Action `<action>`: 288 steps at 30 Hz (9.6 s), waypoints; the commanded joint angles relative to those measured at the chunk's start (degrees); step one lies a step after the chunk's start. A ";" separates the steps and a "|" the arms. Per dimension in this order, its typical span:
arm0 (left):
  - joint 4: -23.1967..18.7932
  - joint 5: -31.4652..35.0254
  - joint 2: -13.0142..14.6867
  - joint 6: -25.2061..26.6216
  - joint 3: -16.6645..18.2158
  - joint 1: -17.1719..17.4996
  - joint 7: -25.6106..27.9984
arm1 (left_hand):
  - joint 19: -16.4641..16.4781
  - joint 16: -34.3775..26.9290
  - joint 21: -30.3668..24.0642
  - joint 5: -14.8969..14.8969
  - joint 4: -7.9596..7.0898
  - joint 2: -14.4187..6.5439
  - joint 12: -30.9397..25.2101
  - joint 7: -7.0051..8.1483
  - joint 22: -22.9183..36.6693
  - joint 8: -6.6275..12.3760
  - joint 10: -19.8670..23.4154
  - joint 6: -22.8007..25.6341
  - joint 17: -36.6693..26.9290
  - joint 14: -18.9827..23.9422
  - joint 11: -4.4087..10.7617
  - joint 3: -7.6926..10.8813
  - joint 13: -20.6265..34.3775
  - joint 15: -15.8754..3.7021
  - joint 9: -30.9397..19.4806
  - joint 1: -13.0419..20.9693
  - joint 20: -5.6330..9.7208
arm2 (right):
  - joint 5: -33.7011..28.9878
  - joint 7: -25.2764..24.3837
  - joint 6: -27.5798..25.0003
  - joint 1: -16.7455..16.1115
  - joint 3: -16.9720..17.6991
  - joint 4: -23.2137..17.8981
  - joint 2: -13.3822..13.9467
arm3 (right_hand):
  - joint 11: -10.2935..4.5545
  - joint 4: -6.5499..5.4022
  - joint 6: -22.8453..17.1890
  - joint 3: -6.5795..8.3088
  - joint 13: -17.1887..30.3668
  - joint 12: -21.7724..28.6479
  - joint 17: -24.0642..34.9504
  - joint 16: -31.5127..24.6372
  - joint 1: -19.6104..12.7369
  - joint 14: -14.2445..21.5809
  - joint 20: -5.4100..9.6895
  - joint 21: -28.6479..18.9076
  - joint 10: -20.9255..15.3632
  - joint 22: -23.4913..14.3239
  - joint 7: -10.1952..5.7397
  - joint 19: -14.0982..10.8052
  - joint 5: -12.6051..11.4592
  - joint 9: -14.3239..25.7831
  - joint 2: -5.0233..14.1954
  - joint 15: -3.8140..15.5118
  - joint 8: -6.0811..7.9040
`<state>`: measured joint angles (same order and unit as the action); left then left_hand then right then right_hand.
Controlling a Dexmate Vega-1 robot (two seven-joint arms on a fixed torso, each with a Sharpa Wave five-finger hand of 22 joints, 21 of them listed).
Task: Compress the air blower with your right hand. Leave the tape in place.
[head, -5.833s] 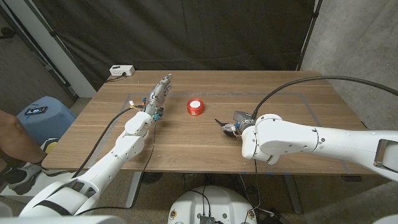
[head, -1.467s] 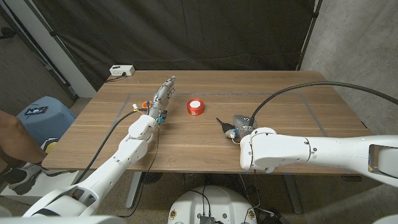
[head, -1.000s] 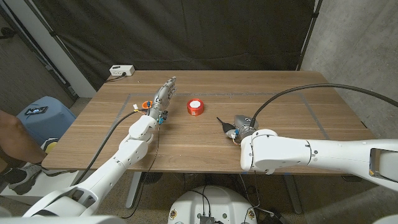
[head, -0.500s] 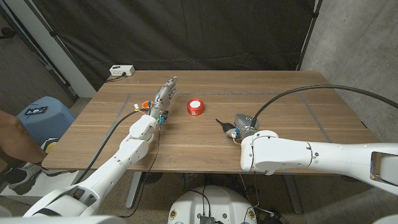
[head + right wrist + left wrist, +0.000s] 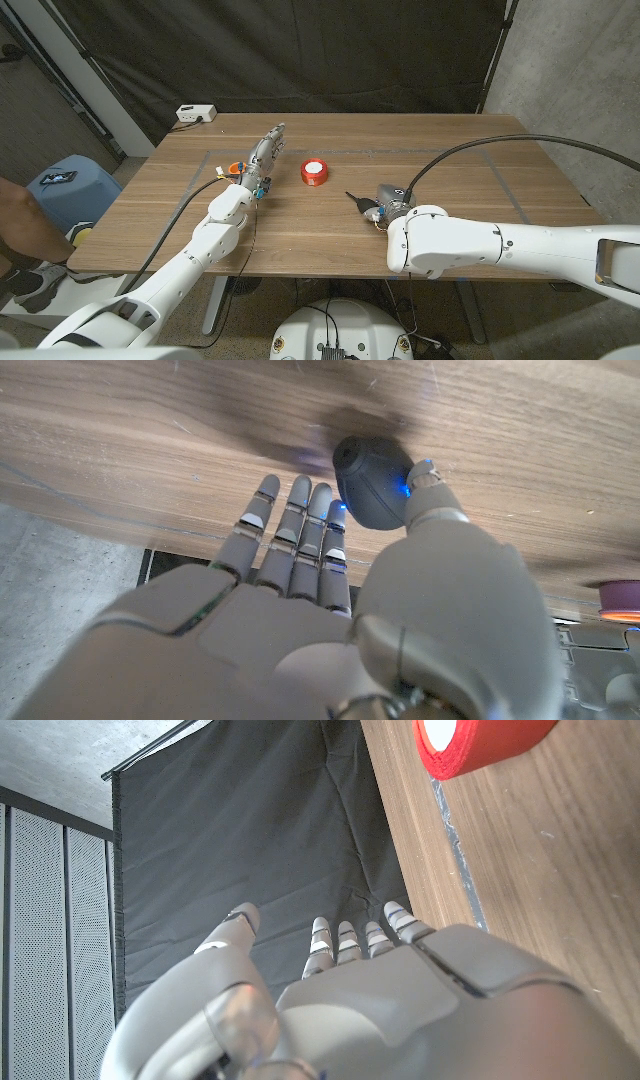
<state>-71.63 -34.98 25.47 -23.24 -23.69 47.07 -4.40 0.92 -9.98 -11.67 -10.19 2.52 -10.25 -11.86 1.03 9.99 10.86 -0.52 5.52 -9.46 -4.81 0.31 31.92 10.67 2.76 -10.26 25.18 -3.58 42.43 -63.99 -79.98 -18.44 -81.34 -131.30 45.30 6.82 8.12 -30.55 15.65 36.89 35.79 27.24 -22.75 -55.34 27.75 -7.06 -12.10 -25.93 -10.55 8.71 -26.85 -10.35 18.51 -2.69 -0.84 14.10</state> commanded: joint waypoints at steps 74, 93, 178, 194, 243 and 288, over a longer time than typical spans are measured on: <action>-0.24 -0.36 -0.35 -0.28 0.04 0.69 0.17 | 0.32 -0.30 0.09 -0.19 0.31 -0.34 -0.26 0.17 0.28 0.01 1.09 1.40 -0.14 0.79 0.13 0.28 0.19 0.13 -0.28 0.05 -0.53 | -4.36 -0.01 0.00 1.40 -1.68 1.59 -1.71 | -4.23 0.83 -11.46 0.45 -1.83 4.06 1.88 -2.90 -2.48 10.02 3.33 -2.27 -10.18 -0.13 -3.44 -5.97 0.06 1.49 0.77 5.83 2.91; -0.92 -0.04 -0.35 -0.45 0.07 1.20 0.92 | 0.28 -0.25 0.11 -0.18 0.31 -0.32 -0.25 0.25 0.28 -0.01 1.20 1.46 -0.14 0.77 0.11 0.31 0.19 0.18 -0.30 0.02 -0.51 | -7.45 -0.01 0.00 0.16 -0.04 -0.34 -0.24 | -4.52 0.67 -11.75 0.44 -1.91 4.30 2.05 -2.76 -2.58 10.47 3.45 -2.19 -10.50 -0.13 -3.54 -6.15 0.11 1.71 0.78 6.15 2.79; -1.40 1.55 -1.44 1.64 -1.50 -0.82 2.38 | 0.27 -0.18 0.14 -0.20 0.47 -0.24 -0.11 0.18 0.28 0.05 1.30 1.95 -0.13 0.74 0.17 0.40 0.19 0.15 -0.34 -0.06 -0.47 | -34.52 39.29 35.15 -31.23 46.48 6.62 -4.12 | -5.36 0.37 -12.79 0.01 -2.26 4.88 3.71 -2.21 -2.65 11.20 4.89 -1.86 -10.80 -0.24 -4.57 -6.69 0.03 2.34 0.94 7.28 1.89; -2.33 1.68 -0.95 2.09 -1.65 -0.66 2.14 | 0.41 -0.18 0.09 -0.20 0.49 -0.25 -0.08 -0.16 0.28 0.31 1.27 2.85 -0.13 0.75 0.10 0.43 0.19 0.15 -0.38 -0.08 -0.48 | -29.61 41.92 44.49 -32.98 50.64 9.33 -4.93 | -5.51 0.33 -12.68 -0.14 -2.25 4.89 4.23 -2.21 -2.72 10.91 5.07 -1.69 -10.54 -0.27 -4.87 -6.35 0.00 2.29 1.04 7.30 1.54; -2.64 1.89 -0.83 2.20 -1.69 -0.95 2.17 | 0.48 -0.16 0.10 -0.21 0.59 -0.23 -0.04 -0.17 0.28 0.11 1.28 3.00 -0.13 0.71 0.14 0.49 0.19 0.15 -0.43 -0.12 -0.50 | -21.70 45.14 54.86 -31.67 52.76 17.86 -6.44 | -6.39 0.44 -14.18 -0.23 -2.49 5.80 5.15 -2.28 -3.20 12.31 5.62 -1.80 -12.53 -0.30 -5.49 -6.83 -0.11 2.49 1.21 8.25 1.37; -3.85 2.46 -0.78 3.12 -2.09 -0.67 3.16 | 0.43 -0.18 0.14 -0.21 0.64 -0.25 -0.02 -0.09 0.28 -0.03 1.32 2.92 -0.13 0.75 0.16 0.55 0.19 0.19 -0.46 -0.16 -0.56 | -19.83 41.09 56.28 -33.43 53.97 18.79 -8.42 | -10.75 1.09 -23.80 0.87 -5.45 7.56 6.04 -4.32 -6.57 21.72 9.41 -3.13 -22.80 -0.25 -8.52 -10.92 -0.18 1.31 1.33 13.26 4.02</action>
<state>-74.95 -32.67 24.57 -20.31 -25.72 46.14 -1.64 1.12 -9.98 -11.70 -10.19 2.93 -10.25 -11.86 0.82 9.99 10.86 0.41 7.98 -9.46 -4.20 0.41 32.33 10.78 2.76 -10.52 25.18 -3.78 21.71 -22.41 -24.23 -51.44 -27.73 -112.98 37.57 -3.85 9.10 -53.75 16.29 31.25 43.04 33.07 -26.53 -61.32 48.55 2.16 -14.84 -47.92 -10.53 0.32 -37.52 -10.30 19.74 -1.41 6.02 17.64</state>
